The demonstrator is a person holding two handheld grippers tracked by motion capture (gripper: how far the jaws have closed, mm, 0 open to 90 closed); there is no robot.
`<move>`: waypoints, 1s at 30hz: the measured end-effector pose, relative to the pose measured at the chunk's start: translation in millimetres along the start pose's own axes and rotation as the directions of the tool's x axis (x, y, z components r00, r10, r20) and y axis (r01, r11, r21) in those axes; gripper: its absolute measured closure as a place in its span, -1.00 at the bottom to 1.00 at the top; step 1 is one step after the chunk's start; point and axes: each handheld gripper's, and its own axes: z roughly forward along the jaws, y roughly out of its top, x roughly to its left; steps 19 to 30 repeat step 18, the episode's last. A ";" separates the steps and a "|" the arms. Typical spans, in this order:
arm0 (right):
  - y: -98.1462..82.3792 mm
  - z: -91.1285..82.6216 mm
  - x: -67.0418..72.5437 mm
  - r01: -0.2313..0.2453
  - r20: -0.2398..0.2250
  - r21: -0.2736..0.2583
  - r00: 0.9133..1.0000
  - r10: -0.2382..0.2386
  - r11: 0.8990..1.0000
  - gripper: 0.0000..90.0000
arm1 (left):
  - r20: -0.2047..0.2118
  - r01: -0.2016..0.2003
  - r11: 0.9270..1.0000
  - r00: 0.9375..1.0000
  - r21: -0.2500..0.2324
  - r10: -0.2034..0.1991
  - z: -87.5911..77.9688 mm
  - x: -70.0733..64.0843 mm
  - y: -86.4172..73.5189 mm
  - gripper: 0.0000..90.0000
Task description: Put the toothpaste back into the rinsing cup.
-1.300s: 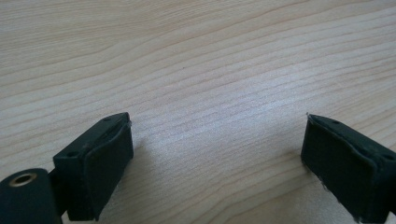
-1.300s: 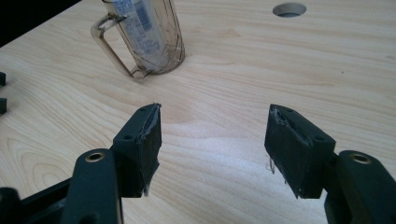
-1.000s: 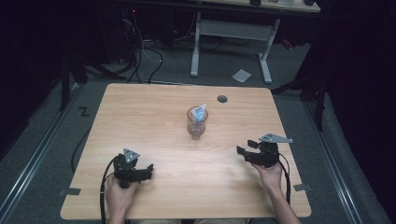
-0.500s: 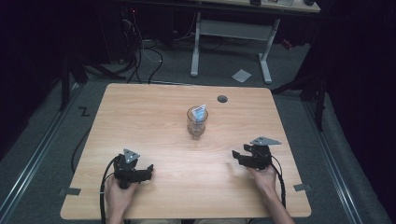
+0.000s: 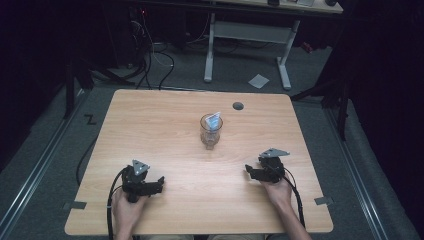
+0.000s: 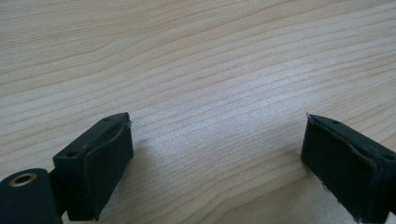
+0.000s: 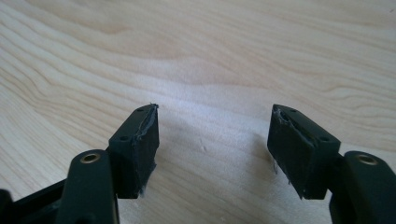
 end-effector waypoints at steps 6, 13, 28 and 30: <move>-6.9 2.3 0.7 0.023 0.006 -0.047 1.000 -0.023 0.999 -0.31 | 0.000 0.000 1.000 1.000 0.000 0.000 0.0 -0.1 0.0 -0.79; -7.5 1.8 1.8 0.017 0.010 -0.047 1.000 -0.017 0.999 -0.32 | 0.000 0.000 1.000 1.000 0.000 0.000 0.0 0.0 -0.1 -0.79; -7.4 1.7 1.7 0.016 0.009 -0.047 1.000 -0.016 0.999 -0.32 | 0.000 0.000 1.000 1.000 0.000 0.000 0.0 0.0 -0.1 -0.79; -7.4 1.7 1.7 0.016 0.009 -0.047 1.000 -0.016 0.999 -0.32 | 0.000 0.000 1.000 1.000 0.000 0.000 0.0 0.0 -0.1 -0.79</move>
